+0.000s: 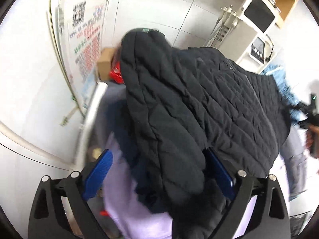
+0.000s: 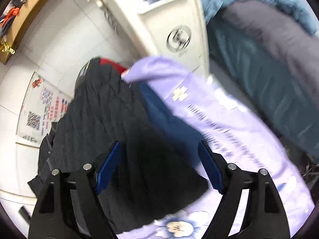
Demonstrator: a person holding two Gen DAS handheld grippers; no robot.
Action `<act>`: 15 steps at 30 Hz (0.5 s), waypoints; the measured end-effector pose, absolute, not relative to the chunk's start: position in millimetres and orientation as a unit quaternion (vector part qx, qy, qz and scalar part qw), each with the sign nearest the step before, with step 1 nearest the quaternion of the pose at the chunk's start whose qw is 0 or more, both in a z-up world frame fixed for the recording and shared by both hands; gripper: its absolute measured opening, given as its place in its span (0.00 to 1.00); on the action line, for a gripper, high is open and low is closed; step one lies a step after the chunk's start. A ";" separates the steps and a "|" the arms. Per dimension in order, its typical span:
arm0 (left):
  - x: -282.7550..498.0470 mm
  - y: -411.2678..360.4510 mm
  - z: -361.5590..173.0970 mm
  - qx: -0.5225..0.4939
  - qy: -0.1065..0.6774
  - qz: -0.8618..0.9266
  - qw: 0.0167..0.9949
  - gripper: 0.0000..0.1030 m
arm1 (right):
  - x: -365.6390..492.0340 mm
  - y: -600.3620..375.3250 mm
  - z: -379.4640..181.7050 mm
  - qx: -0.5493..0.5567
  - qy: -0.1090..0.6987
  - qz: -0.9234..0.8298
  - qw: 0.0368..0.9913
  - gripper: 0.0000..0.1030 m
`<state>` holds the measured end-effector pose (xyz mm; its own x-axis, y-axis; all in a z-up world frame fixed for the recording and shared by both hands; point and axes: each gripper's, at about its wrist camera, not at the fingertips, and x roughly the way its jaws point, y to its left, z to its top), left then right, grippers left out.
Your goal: Fold large clothes
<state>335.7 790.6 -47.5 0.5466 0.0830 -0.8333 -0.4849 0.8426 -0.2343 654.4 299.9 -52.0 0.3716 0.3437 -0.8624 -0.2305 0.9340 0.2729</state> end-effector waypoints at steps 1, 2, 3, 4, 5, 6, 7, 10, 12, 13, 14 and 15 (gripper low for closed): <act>333.9 787.5 -41.6 -0.209 0.452 0.177 0.849 0.92 | 651.0 297.9 -43.3 0.044 0.526 0.169 0.832 0.76; 330.8 784.1 -35.0 -0.196 0.455 0.183 0.849 0.92 | 642.1 297.1 -33.2 0.031 0.519 0.168 0.837 0.76; 328.5 780.5 -30.1 -0.190 0.456 0.187 0.849 0.94 | 627.1 296.3 -22.8 0.014 0.512 0.170 0.842 0.78; 325.8 775.9 -24.3 -0.184 0.460 0.191 0.847 0.94 | 610.3 297.6 -14.7 -0.007 0.509 0.171 0.844 0.80; 323.1 769.1 -18.4 -0.178 0.470 0.195 0.842 0.94 | 599.7 300.2 -11.2 -0.020 0.510 0.173 0.842 0.85; 319.2 763.2 -16.3 -0.177 0.479 0.195 0.837 0.94 | 579.2 304.7 -9.3 -0.036 0.517 0.185 0.835 0.85; 318.4 759.7 -18.3 -0.179 0.490 0.190 0.832 0.94 | 559.8 309.2 -9.3 -0.045 0.521 0.200 0.829 0.85; 312.3 729.8 -12.4 -0.188 0.516 0.165 0.819 0.94 | 493.6 330.7 -23.1 -0.092 0.536 0.234 0.806 0.87; 310.7 707.2 -10.9 -0.188 0.529 0.150 0.814 0.94 | 446.3 347.2 -35.6 -0.128 0.538 0.243 0.797 0.87; 311.1 696.8 -11.5 -0.185 0.538 0.146 0.809 0.94 | 429.4 352.1 -38.9 -0.136 0.539 0.249 0.793 0.87; 313.2 682.7 -12.5 -0.182 0.555 0.139 0.800 0.94 | 413.4 358.7 -45.4 -0.140 0.541 0.254 0.789 0.87; 313.3 674.9 -14.2 -0.182 0.563 0.131 0.795 0.94 | 393.0 366.6 -52.2 -0.136 0.549 0.263 0.782 0.87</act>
<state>313.3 674.9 -14.2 0.3316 0.0036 -0.9434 -0.4143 0.8990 -0.1422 393.0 366.6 -52.2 0.2601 0.2618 -0.9294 -0.5599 0.8251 0.0758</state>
